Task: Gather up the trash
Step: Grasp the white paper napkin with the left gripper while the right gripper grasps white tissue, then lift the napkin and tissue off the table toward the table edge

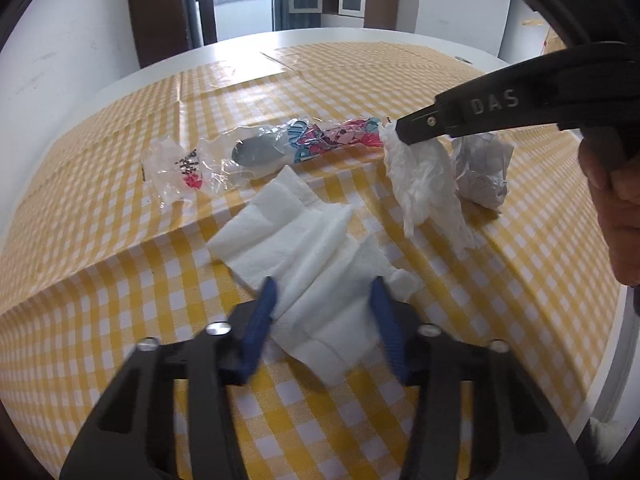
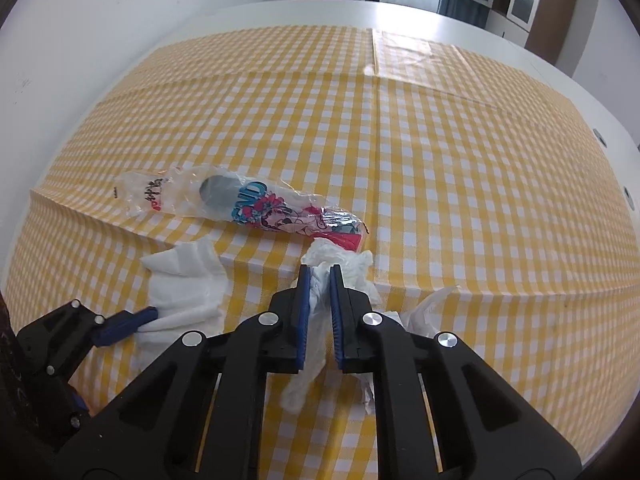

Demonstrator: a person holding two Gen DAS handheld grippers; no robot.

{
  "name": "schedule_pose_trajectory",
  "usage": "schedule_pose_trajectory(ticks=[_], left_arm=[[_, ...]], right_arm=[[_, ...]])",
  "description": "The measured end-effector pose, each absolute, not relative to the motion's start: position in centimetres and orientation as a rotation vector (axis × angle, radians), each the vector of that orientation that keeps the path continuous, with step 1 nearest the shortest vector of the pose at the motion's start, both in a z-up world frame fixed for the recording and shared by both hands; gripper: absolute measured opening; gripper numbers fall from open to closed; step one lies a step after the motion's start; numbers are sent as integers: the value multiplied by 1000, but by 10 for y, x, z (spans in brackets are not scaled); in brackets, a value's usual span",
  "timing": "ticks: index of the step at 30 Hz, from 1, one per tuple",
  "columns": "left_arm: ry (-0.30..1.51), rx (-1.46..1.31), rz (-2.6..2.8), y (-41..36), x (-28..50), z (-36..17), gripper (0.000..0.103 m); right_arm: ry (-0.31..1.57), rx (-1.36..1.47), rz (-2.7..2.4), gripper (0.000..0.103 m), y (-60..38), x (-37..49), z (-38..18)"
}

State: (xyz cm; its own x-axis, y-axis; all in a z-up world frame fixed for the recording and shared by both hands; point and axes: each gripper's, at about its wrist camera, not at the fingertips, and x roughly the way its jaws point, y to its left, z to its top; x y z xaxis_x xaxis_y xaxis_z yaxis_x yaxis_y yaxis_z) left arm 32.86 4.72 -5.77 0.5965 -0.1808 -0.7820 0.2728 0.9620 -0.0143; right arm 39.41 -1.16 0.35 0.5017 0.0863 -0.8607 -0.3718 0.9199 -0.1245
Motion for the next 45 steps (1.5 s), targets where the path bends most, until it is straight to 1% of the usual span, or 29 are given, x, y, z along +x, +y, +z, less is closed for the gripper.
schedule_pose_trajectory(ticks=[1, 2, 3, 18, 25, 35, 45], left_arm=[[897, 95, -262, 49, 327, -57, 21], [898, 83, -258, 50, 326, -57, 12], [896, 70, -253, 52, 322, -56, 10], [745, -130, -199, 79, 224, -25, 8], [677, -171, -192, 68, 174, -7, 8], [617, -188, -178, 49, 112, 6, 8], [583, -144, -270, 12, 47, 10, 8]], right_arm=[[999, -311, 288, 8, -13, 391, 7], [989, -307, 293, 8, -15, 388, 10], [981, -304, 297, 8, -15, 386, 12], [814, -285, 443, 7, -27, 298, 44], [758, -271, 506, 7, -36, 243, 60], [675, -262, 543, 7, -69, 165, 85], [623, -212, 555, 7, -111, 103, 90]])
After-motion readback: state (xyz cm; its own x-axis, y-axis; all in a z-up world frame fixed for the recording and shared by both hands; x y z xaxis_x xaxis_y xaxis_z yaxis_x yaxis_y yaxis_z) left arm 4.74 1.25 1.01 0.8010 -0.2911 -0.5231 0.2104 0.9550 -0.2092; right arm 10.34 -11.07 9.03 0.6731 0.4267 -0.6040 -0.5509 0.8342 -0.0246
